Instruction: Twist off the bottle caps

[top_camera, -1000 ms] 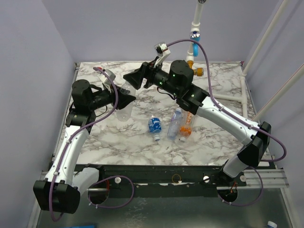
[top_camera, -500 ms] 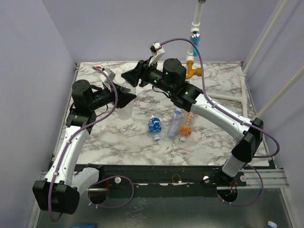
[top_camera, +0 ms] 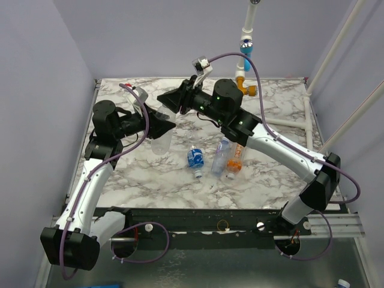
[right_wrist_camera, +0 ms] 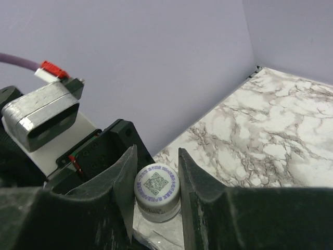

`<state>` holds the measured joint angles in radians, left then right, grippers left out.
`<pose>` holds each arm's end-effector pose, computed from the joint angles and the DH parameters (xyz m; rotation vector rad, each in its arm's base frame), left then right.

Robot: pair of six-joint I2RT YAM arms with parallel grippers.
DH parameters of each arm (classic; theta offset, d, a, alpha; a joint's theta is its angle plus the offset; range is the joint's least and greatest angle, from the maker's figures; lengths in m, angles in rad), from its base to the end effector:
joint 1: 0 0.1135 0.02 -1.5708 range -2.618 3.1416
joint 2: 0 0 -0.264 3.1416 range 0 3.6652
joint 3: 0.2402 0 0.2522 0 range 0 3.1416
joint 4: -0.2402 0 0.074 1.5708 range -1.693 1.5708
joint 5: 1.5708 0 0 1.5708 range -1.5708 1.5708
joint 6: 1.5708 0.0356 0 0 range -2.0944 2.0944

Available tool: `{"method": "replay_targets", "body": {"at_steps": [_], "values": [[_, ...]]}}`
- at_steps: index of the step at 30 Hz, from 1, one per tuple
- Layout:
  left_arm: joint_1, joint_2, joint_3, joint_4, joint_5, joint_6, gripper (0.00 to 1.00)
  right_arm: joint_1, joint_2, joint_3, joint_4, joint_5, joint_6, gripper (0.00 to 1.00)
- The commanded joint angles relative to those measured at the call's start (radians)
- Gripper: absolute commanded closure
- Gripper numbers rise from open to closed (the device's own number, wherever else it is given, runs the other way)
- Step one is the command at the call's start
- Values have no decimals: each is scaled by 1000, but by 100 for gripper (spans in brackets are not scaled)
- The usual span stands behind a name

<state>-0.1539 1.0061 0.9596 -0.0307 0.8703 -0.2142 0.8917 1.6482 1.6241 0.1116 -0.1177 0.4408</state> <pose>0.2161 -0.0611 0.3776 0.6303 1.5956 -0.9872 0.2453 0.3105 0.4403 -0.4561 1.5302 1.1488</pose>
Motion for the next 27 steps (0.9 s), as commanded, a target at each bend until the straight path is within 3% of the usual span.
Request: {"method": "replay_targets", "body": {"at_steps": [1, 4, 9, 13, 15, 16, 18, 21, 22, 23, 27], "values": [[-3, 3, 82, 83, 182, -127, 91, 3, -126, -105, 127, -191, -67, 99], [-4, 16, 111, 127, 332, -208, 91, -1, -182, -169, 216, -350, -83, 99], [-9, 29, 132, 209, 456, -381, 93, -8, -227, -214, 333, -596, -54, 100], [-21, 28, 136, 214, 486, -409, 93, -8, -217, -177, 314, -672, -57, 99], [-21, 25, 134, 215, 474, -399, 93, -8, -215, -159, 271, -623, -73, 99], [-21, 25, 133, 216, 463, -392, 93, -8, -215, -151, 236, -567, -84, 93], [-21, 23, 128, 216, 429, -366, 93, -8, -220, -134, 176, -425, -114, 71], [-21, 22, 138, 121, 347, -221, 96, -7, -229, -109, 117, -193, -113, 21], [-21, 18, 145, 68, 289, -163, 96, -7, -223, -91, 86, -153, -112, 9], [-21, 15, 145, 47, 244, -109, 96, -5, -213, -60, 43, -119, -115, 1], [-21, -5, 123, -12, 37, 65, 95, 10, -160, 31, -77, 19, -136, 0]]}}
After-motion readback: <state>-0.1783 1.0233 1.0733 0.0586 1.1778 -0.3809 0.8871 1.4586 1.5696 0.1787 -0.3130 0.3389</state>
